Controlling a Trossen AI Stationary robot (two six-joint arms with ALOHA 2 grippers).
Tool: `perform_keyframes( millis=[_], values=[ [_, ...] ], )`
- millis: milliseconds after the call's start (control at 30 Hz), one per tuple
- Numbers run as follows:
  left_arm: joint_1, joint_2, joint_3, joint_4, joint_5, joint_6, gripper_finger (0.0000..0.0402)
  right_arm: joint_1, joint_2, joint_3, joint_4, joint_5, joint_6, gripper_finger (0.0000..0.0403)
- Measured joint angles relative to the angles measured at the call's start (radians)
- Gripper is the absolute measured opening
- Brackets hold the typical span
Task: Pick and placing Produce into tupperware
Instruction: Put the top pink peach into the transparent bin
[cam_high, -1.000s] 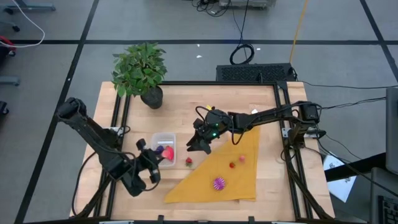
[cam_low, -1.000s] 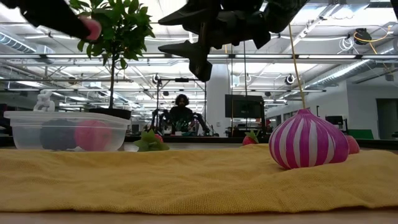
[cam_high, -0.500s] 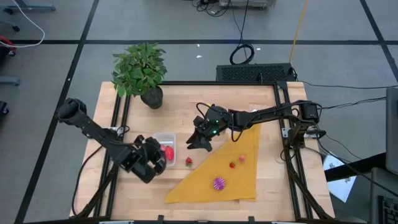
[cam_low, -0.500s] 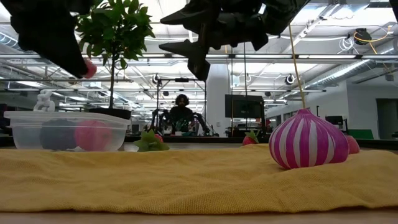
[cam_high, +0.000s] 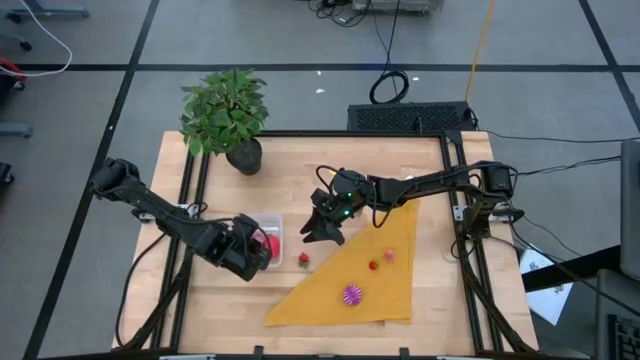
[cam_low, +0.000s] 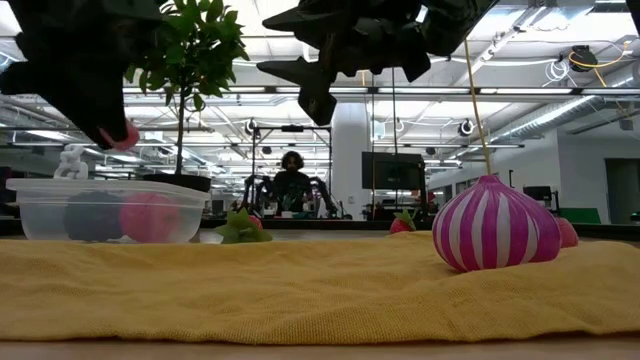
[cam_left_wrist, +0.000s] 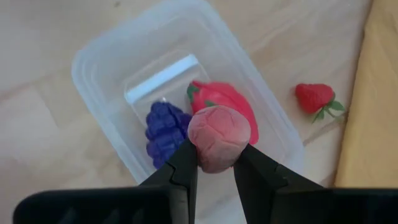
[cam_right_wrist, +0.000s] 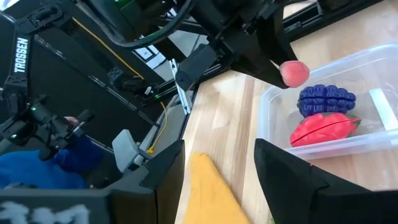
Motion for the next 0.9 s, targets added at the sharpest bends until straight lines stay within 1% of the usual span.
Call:
perform_keyframes(
  millis=[200,400,533,667,833,900],
  values=[
    [-0.009,0.000,0.000,0.003,0.067,-0.112,0.0079,0.001,0.000,0.000,0.000,-0.015,0.000,0.0185],
    [-0.027,0.000,0.000,0.008,0.095,-0.182,0.0079,0.001,0.000,0.000,-0.001,-0.015,-0.007,0.0185],
    [-0.027,0.000,0.000,0.012,0.119,-0.210,0.0079,0.001,0.000,0.000,-0.006,-0.015,-0.022,0.0185],
    [-0.021,0.030,0.000,0.019,0.153,-0.238,0.0079,0.001,0.000,0.000,-0.014,-0.015,-0.026,0.0185],
    [0.012,0.077,-0.001,0.019,0.235,-0.226,0.0079,0.001,0.000,0.000,-0.015,-0.015,-0.030,0.0185],
    [0.025,0.082,-0.001,0.019,0.245,-0.206,0.0079,0.001,0.000,0.000,-0.016,-0.015,-0.030,0.0185]
  ],
)
